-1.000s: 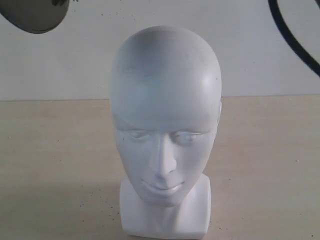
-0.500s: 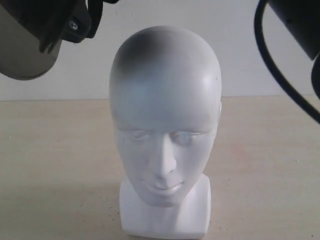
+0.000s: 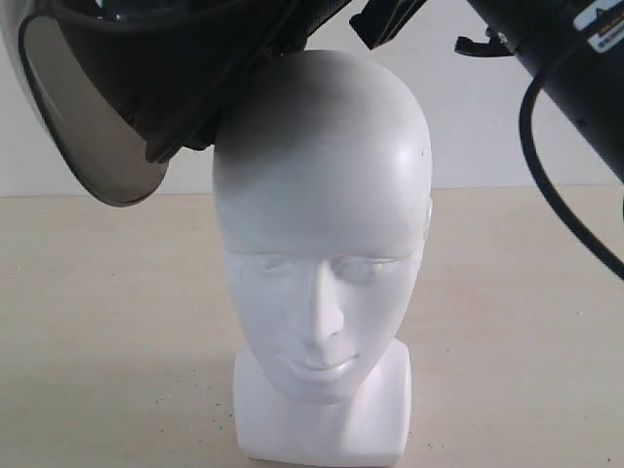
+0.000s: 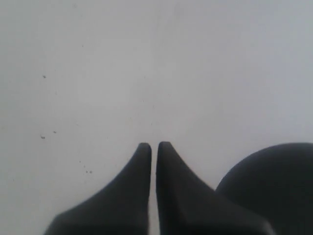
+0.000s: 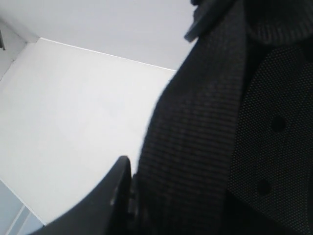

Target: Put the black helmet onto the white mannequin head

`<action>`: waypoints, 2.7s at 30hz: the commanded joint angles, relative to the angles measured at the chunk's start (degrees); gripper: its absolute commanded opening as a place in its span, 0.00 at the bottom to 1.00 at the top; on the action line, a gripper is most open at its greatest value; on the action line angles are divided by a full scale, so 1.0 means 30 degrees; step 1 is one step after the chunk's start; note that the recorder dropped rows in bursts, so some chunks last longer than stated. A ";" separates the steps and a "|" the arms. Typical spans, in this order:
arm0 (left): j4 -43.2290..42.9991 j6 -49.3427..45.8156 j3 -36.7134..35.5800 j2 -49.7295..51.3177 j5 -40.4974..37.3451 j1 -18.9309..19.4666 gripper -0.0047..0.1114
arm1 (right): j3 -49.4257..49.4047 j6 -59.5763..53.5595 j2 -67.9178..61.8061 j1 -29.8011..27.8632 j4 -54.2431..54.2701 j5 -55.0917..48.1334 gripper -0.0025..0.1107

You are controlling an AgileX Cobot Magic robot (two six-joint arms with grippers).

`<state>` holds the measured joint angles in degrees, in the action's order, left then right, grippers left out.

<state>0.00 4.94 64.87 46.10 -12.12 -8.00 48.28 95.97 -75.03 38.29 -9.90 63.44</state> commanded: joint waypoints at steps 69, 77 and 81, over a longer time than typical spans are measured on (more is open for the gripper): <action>2.6573 -2.7678 0.9553 1.3308 -1.7983 0.2285 0.08 | -0.1857 -0.6042 0.2410 -0.1147 -0.0983 -0.1612 0.02; 2.7197 -2.8392 0.9553 1.3512 -1.8572 0.2285 0.08 | -0.1857 -0.7180 0.3255 -0.1147 -0.1216 -0.2792 0.02; 2.7688 -2.8802 0.9553 1.3603 -1.9089 0.2285 0.08 | -0.1857 -0.8126 0.4229 -0.1147 -0.1091 -0.4508 0.02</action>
<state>84.45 -80.42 93.74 85.96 -66.53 -0.76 42.00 80.32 -65.96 35.93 -14.48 51.40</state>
